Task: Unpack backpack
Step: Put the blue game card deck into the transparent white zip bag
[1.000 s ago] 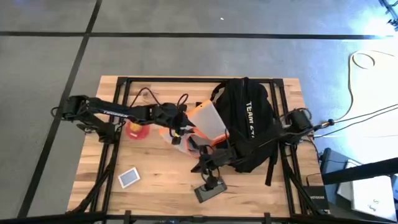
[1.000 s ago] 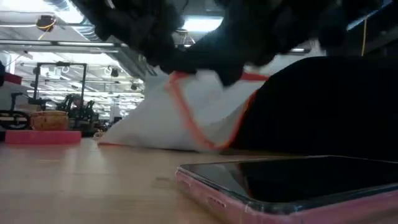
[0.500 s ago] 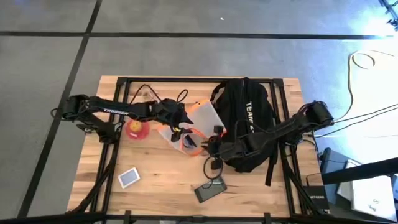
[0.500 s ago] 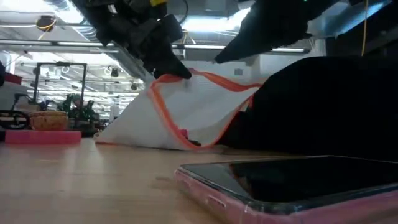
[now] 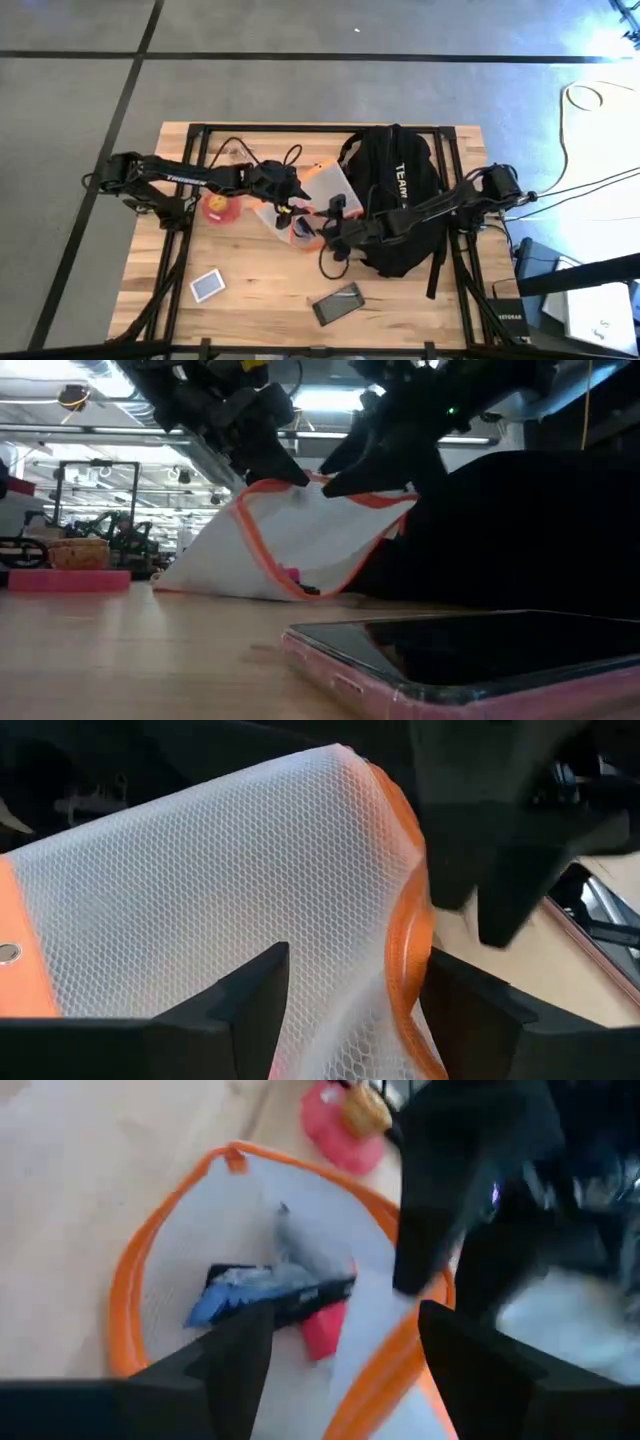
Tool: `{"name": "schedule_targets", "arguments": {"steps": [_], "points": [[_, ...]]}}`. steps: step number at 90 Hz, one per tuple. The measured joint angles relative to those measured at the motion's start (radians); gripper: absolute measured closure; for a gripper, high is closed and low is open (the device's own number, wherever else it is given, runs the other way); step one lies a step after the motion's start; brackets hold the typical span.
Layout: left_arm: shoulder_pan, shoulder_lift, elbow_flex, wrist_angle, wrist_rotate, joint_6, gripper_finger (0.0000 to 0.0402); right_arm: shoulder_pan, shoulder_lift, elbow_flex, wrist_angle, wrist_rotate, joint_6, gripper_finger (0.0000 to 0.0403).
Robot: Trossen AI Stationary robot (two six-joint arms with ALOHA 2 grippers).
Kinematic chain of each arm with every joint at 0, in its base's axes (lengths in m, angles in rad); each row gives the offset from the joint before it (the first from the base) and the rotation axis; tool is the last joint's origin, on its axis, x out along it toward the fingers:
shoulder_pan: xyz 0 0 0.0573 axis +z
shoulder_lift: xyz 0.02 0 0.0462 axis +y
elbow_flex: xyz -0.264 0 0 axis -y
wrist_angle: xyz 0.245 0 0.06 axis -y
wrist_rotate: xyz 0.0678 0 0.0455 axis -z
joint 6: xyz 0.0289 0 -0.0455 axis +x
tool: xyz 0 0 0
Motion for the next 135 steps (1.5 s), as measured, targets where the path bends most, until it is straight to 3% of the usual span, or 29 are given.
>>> {"name": "schedule_targets", "arguments": {"steps": [10,21,54,103,125,135], "points": [[0.000,0.000,0.000,0.001,-0.017,-0.003,0.0202,0.008,0.016,0.000,0.084,0.089,-0.116,0.0187],[0.000,0.000,0.000,0.000,-0.026,-0.006,0.0201,-0.008,0.016,0.001,0.064,0.120,-0.191,0.0213],[0.000,0.000,0.000,0.001,-0.029,-0.011,0.0201,-0.065,0.017,0.001,0.024,0.065,-0.216,0.0282],[0.000,0.000,-0.001,-0.001,-0.029,-0.020,0.0201,-0.078,0.109,0.001,0.095,0.097,-0.317,0.0297],[0.000,0.000,-0.001,0.000,-0.029,-0.021,0.0201,-0.078,0.109,0.001,0.101,0.112,-0.319,0.0389],[0.000,0.000,-0.001,0.000,-0.029,-0.023,0.0201,-0.078,0.109,0.001,0.102,0.112,-0.314,0.0392]]}}
